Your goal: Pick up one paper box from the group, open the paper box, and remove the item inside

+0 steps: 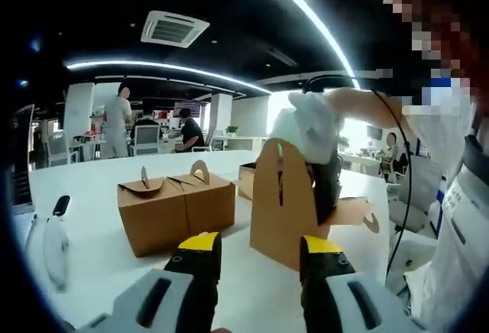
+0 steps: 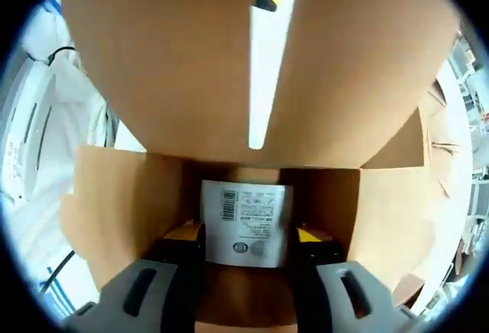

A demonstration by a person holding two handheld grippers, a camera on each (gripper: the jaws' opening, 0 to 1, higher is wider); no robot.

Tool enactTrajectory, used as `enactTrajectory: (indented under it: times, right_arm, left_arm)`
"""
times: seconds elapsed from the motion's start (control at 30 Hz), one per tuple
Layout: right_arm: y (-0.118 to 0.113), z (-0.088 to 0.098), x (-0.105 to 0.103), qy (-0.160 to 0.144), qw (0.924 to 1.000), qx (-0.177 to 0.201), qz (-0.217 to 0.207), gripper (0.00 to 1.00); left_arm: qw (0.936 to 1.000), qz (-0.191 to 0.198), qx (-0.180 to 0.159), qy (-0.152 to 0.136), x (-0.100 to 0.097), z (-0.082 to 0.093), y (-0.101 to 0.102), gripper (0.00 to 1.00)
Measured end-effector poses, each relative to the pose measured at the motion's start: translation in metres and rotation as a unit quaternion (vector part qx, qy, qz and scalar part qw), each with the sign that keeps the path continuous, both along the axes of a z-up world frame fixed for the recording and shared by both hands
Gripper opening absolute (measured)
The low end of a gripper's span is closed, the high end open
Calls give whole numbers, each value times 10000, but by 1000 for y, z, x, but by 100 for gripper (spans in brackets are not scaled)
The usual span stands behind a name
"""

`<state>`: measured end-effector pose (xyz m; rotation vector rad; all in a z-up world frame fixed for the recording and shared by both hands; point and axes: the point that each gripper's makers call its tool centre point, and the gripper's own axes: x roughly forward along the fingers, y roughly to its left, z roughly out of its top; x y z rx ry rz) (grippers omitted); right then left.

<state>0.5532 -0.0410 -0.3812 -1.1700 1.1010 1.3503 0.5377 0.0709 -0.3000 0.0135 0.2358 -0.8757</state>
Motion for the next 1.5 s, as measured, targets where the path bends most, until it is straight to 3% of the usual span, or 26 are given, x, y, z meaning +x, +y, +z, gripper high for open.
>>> enactTrajectory:
  times: [0.1, 0.17, 0.23, 0.27, 0.37, 0.4, 0.5, 0.83, 1.13, 1.2, 1.23, 1.3, 1.33, 1.43, 1.5]
  right_arm:
    - [-1, -1, -1, -61, 9999, -59, 67, 41]
    - [1, 0, 7, -230, 9997, -36, -9, 30]
    - [4, 2, 9, -209, 9997, 101, -97, 22]
    - [6, 3, 9, -171, 9994, 204, -198, 24]
    - [4, 2, -4, -88, 9998, 143, 68, 45]
    - [3, 4, 1, -286, 9993, 68, 209, 44]
    - [3, 3, -1, -306, 9992, 94, 248, 45]
    - [3, -3, -2, -2, 9999, 93, 132, 47]
    - [3, -1, -1, -45, 9998, 80, 175, 46]
    - [2, 0, -4, -63, 9997, 7, 217, 37]
    - [2, 0, -16, 196, 9995, 62, 256, 29]
    - [0, 1, -26, 369, 9992, 86, 162, 12]
    - [0, 1, -25, 301, 9993, 107, 209, 12]
    - [3, 4, -19, -19, 9992, 306, 247, 23]
    - [-1, 6, -9, -326, 9988, 238, 281, 44]
  left_arm:
    - [10000, 41, -14, 5, 2, 0, 2, 42]
    - [10000, 47, -13, -1, 1, 0, 3, 42]
    - [10000, 53, -17, -8, 1, 1, 4, 42]
    - [10000, 61, -18, -8, 1, 1, 5, 42]
    - [10000, 69, -16, -21, 0, 2, 6, 42]
    - [10000, 81, -9, -32, 1, 3, 6, 42]
    - [10000, 48, -5, -46, -1, 4, 4, 42]
    - [10000, -10, -10, -3, -1, 1, 0, 41]
    - [10000, -53, -10, -24, -2, 2, -3, 41]
    - [10000, -51, 1, 2, -1, -1, -3, 41]
    - [10000, -53, 7, 12, -1, -2, -3, 41]
    - [10000, -50, 10, 37, 0, -4, -4, 41]
    - [10000, -44, 10, 51, 2, -5, -4, 41]
    - [9999, -26, 21, 99, 4, -10, -4, 41]
    - [9999, -19, 29, 134, 5, -13, -3, 41]
